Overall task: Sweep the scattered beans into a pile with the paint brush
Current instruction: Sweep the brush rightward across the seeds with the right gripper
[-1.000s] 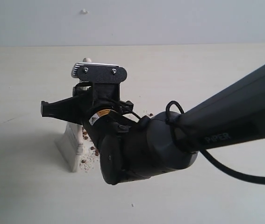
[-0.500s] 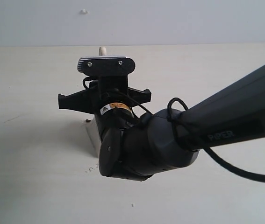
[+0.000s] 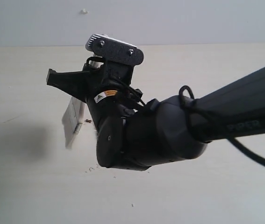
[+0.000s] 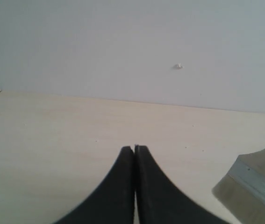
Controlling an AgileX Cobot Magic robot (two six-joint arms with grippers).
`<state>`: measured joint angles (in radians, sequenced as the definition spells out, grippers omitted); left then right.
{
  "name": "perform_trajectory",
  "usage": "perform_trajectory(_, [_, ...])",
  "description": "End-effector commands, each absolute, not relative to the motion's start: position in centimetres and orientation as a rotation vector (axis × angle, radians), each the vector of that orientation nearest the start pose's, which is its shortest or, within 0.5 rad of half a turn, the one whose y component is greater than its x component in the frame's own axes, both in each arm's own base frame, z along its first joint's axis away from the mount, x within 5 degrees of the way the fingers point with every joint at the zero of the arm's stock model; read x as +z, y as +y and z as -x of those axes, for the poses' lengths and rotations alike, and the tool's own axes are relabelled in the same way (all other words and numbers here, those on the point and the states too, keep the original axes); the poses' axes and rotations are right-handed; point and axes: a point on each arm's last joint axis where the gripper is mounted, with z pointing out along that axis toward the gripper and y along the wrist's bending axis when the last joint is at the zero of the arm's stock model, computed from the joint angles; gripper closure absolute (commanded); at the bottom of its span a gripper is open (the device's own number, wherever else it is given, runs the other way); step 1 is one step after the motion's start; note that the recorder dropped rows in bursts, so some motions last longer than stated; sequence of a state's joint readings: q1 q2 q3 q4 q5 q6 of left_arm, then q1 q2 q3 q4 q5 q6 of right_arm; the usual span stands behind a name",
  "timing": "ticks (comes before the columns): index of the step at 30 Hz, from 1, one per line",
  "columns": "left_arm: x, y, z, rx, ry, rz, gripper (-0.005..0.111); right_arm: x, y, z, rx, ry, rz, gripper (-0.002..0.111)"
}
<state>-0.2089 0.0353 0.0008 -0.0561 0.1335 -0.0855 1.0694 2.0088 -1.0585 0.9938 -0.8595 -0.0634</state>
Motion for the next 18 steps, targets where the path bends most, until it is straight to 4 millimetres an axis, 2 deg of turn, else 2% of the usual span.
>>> perform_trajectory(1, [20.0,-1.3,-5.7,-0.276,1.651,-0.058,0.107,15.3,34.1,-25.3,0.638,1.804,-0.155,0.108])
perform_trajectory(6, [20.0,-1.3,-5.7,-0.276,1.651,-0.058,0.107,14.0,35.3,-26.2,0.572,1.864,-0.192,0.108])
perform_trajectory(11, [20.0,-1.3,-5.7,-0.276,1.651,-0.058,0.107,14.1,34.7,-26.6,0.344,1.922,-0.145,0.108])
perform_trajectory(18, [20.0,-1.3,-5.7,-0.276,1.651,-0.058,0.107,14.9,33.7,-26.7,0.204,1.888,-0.142,0.108])
